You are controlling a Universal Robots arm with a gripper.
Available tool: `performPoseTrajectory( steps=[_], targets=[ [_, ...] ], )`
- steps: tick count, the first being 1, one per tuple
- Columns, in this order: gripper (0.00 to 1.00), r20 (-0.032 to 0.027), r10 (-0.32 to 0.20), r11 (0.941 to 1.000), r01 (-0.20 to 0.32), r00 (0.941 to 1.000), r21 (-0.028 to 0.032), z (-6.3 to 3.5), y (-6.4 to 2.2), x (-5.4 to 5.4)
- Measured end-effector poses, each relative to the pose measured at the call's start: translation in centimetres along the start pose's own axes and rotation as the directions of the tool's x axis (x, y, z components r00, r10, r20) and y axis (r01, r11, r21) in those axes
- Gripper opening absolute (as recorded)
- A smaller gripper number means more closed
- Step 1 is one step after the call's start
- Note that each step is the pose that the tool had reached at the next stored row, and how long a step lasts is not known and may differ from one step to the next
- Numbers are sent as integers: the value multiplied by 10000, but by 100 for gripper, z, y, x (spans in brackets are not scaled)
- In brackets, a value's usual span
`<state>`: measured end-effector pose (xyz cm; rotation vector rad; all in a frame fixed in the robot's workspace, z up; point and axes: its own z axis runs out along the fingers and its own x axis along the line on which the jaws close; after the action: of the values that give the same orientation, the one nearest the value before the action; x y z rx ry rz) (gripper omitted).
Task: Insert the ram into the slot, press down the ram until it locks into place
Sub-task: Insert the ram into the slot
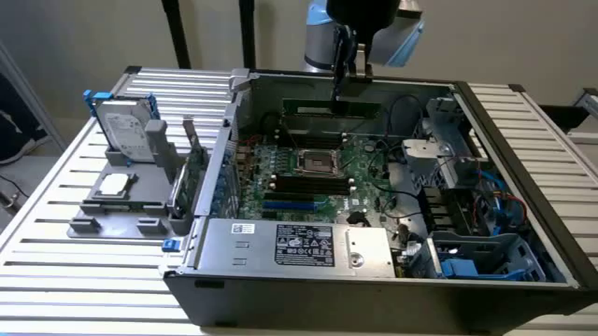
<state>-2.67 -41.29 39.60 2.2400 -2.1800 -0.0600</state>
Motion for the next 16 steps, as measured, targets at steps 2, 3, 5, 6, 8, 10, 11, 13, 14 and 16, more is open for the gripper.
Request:
performPoseTrajectory(
  steps=[2,3,5,6,8,10,11,13,14,16],
  targets=[
    [14,0,0,10000,0,10000,0,0,0,0],
    [14,1,0,10000,0,10000,0,0,0,0],
    [14,1,0,10000,0,10000,0,0,0,0],
    [14,1,0,10000,0,10000,0,0,0,0],
    [14,2,0,10000,0,10000,3,0,0,0],
    [14,2,-1,10000,1,10000,3,0,0,0],
    [14,3,0,10000,0,10000,3,0,0,0],
    [14,3,-1,10000,1,10000,4,1,0,0],
    [14,3,1,10000,-1,10000,10,14,4,-1],
    [14,2,1,10000,-1,10000,23,52,17,-6]
  ],
)
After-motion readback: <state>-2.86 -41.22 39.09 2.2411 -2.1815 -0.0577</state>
